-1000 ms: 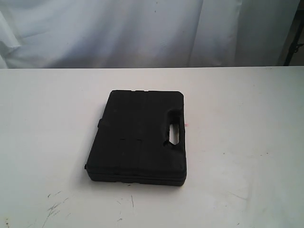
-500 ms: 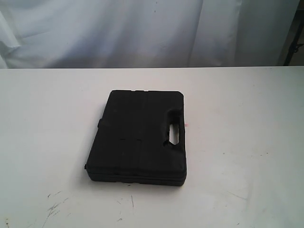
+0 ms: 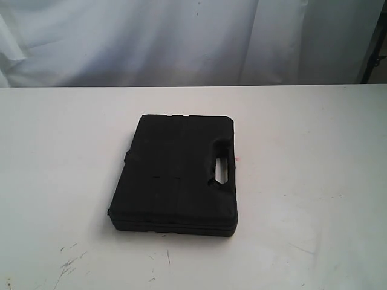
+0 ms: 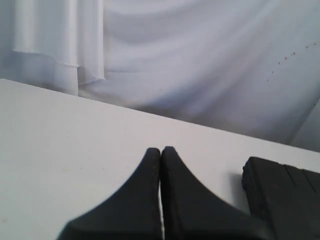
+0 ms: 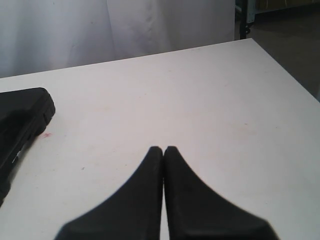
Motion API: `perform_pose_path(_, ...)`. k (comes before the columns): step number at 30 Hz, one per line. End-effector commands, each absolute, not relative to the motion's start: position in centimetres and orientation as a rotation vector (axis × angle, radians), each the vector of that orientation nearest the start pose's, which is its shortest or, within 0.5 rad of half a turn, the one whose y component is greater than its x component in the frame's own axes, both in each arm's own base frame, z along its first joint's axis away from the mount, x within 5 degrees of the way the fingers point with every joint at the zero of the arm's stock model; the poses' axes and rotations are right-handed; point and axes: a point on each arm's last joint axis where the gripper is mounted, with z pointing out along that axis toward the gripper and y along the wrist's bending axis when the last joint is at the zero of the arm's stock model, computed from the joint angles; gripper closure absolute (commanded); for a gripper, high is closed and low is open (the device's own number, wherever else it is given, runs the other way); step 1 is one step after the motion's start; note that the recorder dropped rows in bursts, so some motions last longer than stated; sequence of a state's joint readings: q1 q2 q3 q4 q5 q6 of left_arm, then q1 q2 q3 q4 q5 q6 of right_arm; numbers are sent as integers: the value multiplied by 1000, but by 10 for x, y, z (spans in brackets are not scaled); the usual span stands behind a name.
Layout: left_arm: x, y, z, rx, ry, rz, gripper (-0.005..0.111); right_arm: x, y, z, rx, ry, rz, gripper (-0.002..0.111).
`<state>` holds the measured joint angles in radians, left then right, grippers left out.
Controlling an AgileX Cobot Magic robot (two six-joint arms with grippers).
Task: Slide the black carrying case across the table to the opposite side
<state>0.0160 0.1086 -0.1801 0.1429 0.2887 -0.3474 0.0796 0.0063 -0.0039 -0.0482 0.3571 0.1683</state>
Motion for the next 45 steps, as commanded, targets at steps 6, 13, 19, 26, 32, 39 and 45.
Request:
perform_pose_path(6, 57, 0, 203, -115, 1749, -103, 107, 53, 3, 182, 60, 1835, 132, 108)
perform_pose_path(13, 55, 0, 189, -105, 1748, -88, 107, 53, 3, 182, 60, 1835, 132, 108)
perform_pose_path(19, 55, 0, 188, -91, 1756, -76, 107, 53, 3, 182, 60, 1835, 132, 108)
perform_pose_path(26, 55, 0, 187, -79, 1774, -64, 107, 53, 3, 182, 60, 1835, 132, 108)
perform_pose_path(32, 55, 0, 187, -78, 1767, -64, 107, 53, 3, 182, 60, 1835, 132, 108)
perform_pose_path(39, 55, 0, 187, -78, 1767, -64, 107, 53, 3, 182, 60, 1835, 132, 108)
perform_pose_path(45, 55, 0, 187, -76, 1767, -63, 107, 53, 3, 182, 60, 1835, 132, 108)
